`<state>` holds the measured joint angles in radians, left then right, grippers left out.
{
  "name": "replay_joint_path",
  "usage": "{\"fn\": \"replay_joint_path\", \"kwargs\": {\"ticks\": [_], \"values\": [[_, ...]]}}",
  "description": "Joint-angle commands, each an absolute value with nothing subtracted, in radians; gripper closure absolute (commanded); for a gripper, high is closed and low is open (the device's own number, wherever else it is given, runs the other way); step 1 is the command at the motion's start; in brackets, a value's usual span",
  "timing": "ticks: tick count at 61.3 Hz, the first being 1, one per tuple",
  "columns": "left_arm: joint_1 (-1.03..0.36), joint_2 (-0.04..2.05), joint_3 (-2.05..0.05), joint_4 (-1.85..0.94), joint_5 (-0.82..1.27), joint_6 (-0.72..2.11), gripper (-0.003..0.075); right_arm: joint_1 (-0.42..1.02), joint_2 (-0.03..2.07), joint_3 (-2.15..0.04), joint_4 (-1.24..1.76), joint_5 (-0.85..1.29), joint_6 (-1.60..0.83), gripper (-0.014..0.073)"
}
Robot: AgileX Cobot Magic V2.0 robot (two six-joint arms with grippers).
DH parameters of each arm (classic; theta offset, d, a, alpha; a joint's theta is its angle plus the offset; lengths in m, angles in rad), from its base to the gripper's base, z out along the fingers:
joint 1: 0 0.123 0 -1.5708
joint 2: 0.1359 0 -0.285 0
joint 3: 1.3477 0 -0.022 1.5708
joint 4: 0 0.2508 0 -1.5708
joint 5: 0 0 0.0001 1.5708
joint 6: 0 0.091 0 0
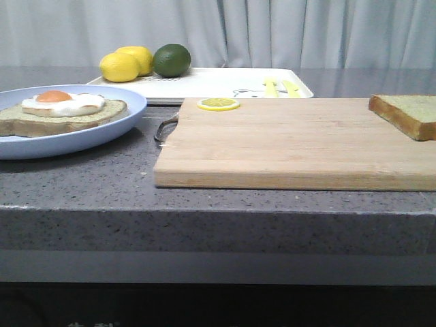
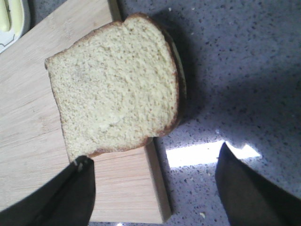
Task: Place bread and move sandwich to tray
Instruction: 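Grasp the plain bread slice by its edge with the right gripper, then lift the bread slice and carry it over the egg-topped bread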
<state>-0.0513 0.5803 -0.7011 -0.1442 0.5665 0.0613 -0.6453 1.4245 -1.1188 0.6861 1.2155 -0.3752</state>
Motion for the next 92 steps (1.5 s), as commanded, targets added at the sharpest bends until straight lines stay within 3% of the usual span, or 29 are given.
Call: {"fn": "replay_joint_path", "kwargs": {"ticks": [1,25,57,80,92], "values": [[-0.048,0.587,-0.733,-0.156,0.488,0.053,0.0294,-0.653,1.448,-1.151,0.758,1.237,-0.41,0.0046],[-0.048,0.587,-0.733,-0.156,0.488,0.053,0.0294,-0.653,1.652,-1.151,0.95,1.299,-0.53,0.0046],[-0.048,0.587,-0.733,-0.156,0.488,0.053,0.0294,-0.616,1.741,-1.151,1.045,1.341,-0.603,0.0057],[-0.048,0.587,-0.733,-0.156,0.488,0.053,0.0294,-0.615,1.735,-1.151,1.041,1.341,-0.602,0.0371],[-0.048,0.587,-0.733,-0.156,0.488,0.053,0.0294,-0.615,1.672,-1.151,1.075,1.341,-0.602,0.0477]]}}
